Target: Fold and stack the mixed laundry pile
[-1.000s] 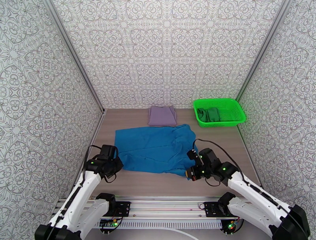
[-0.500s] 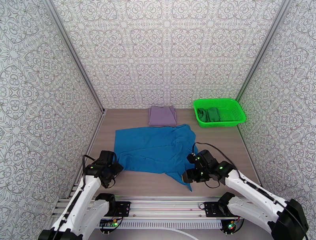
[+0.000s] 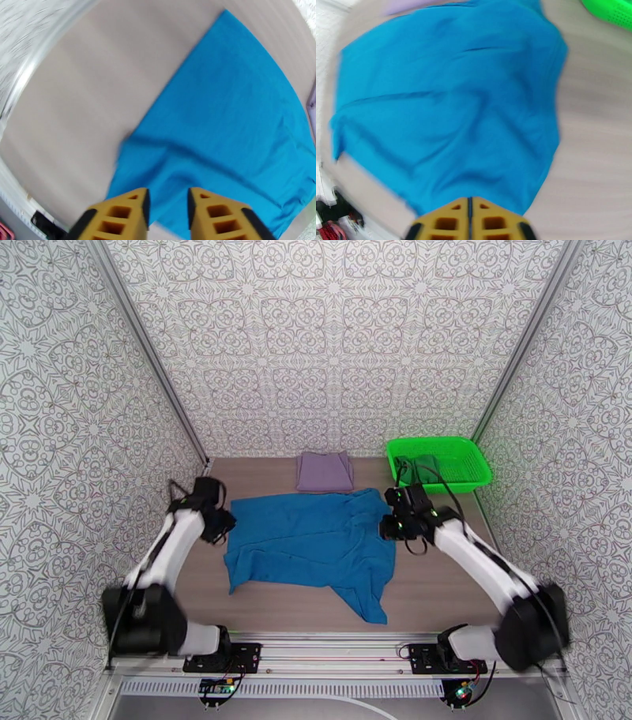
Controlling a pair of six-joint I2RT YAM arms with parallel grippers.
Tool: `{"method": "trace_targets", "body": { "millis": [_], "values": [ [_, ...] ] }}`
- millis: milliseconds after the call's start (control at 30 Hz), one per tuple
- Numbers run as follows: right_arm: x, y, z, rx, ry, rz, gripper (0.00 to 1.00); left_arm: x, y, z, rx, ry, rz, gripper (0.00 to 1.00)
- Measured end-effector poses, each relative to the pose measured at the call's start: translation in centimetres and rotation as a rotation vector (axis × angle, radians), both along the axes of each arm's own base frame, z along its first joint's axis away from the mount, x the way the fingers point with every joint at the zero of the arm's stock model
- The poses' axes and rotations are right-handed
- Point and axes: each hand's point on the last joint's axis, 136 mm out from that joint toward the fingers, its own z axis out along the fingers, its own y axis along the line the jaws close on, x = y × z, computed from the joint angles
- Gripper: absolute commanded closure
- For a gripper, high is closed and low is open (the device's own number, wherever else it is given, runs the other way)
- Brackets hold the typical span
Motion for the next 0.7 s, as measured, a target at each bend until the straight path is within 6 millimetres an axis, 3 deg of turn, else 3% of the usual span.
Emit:
{"method": "trace_targets", "body": {
  "millis": [167, 267, 367, 700],
  "values": [
    [3.1, 0.3, -7.0, -0.078, 0.136, -0.008, 1.0, 4.1, -0.3, -5.7, 0.0, 0.107, -0.05, 0.73],
    [4.0, -0.1, -9.3, -0.139, 0.186, -0.015, 1.0, 5.5, 0.0, -8.0, 0.002, 0.153, -0.068, 0.73],
    [5.8, -0.5, -8.9, -0.199, 0.177, -0.016, 1.0, 7.0, 0.4, -9.1, 0.008, 0.183, -0.085, 0.73],
    [11.8, -3.2, -9.2, -0.378, 0.182, 0.0, 1.0, 12.7, 2.1, -9.1, 0.038, 0.207, -0.144, 0.72]
  ]
}}
